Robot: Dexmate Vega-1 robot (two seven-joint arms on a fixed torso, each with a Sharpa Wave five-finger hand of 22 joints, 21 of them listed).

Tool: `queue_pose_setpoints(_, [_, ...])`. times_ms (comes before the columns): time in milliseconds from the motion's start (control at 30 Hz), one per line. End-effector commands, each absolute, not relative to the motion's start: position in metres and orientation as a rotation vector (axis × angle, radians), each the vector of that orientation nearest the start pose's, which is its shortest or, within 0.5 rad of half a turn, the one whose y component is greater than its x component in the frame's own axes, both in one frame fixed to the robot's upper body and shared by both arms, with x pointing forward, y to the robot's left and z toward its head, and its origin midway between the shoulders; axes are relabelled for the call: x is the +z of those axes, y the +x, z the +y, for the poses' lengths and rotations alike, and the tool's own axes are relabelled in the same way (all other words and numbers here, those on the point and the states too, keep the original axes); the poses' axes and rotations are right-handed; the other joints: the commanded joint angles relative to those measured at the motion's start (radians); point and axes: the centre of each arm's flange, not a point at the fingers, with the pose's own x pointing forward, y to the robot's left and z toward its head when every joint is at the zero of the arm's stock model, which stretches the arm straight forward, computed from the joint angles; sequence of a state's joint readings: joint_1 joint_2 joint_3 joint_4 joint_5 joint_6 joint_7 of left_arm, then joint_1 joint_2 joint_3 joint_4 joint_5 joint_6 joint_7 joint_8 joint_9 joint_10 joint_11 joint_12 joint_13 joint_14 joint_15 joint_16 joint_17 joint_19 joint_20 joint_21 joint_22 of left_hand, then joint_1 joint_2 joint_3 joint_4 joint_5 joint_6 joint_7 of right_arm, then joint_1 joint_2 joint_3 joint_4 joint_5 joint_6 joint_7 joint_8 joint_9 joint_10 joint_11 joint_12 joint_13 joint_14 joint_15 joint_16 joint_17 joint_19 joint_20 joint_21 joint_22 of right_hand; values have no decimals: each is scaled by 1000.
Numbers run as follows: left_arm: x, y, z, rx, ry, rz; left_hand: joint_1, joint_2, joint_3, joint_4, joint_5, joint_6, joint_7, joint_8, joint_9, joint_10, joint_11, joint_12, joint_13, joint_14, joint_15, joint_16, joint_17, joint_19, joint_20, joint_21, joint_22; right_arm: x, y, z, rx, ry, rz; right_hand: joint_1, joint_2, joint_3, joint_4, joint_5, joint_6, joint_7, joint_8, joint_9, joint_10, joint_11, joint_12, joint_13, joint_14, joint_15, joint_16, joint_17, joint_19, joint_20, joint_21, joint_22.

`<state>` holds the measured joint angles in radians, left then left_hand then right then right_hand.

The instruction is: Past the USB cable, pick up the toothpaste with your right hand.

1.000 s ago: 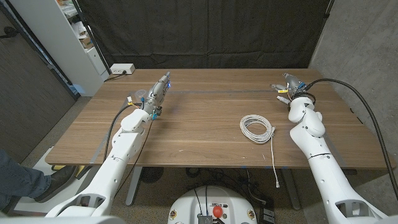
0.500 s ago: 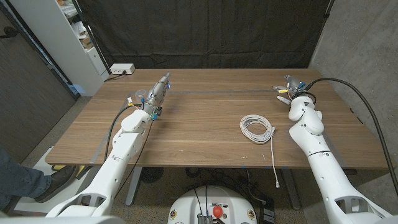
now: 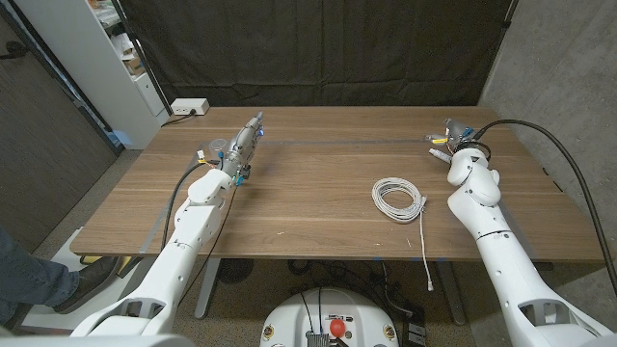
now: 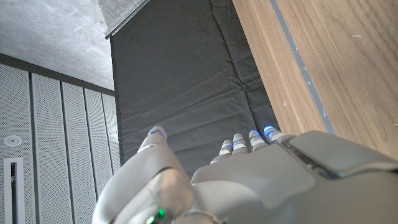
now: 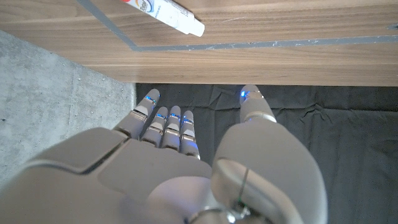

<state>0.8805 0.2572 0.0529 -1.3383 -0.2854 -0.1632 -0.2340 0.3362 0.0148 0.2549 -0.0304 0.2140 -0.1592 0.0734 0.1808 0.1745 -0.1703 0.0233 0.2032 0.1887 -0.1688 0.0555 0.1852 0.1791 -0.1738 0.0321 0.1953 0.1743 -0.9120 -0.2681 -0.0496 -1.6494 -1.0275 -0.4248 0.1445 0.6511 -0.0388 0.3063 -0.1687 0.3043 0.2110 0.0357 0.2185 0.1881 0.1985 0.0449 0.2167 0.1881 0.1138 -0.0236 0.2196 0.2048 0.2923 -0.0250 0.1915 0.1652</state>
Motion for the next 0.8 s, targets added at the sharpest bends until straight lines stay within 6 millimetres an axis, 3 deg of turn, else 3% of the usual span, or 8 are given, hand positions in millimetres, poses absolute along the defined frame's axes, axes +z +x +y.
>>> queue_pose_setpoints(33, [-9,649,282,-219,56,-615,9,2,3,-4,-1,-12,2,0,3,-57,3,-3,1,-72,4,-1,2,-76,4,0,5,27,619,-354,-531,-1135,-181,12,-5,3,4,6,12,0,7,4,11,1,3,4,12,-2,7,3,8,3,7,5])
queue_pose_setpoints(800, [-7,647,289,-209,64,-612,8,4,2,-8,-3,-10,3,3,3,-57,6,-2,2,-74,6,0,2,-80,7,-1,5,28,627,-357,-533,-1152,-126,39,-14,9,5,17,46,3,11,4,55,-1,7,2,48,-7,13,2,24,3,8,5])
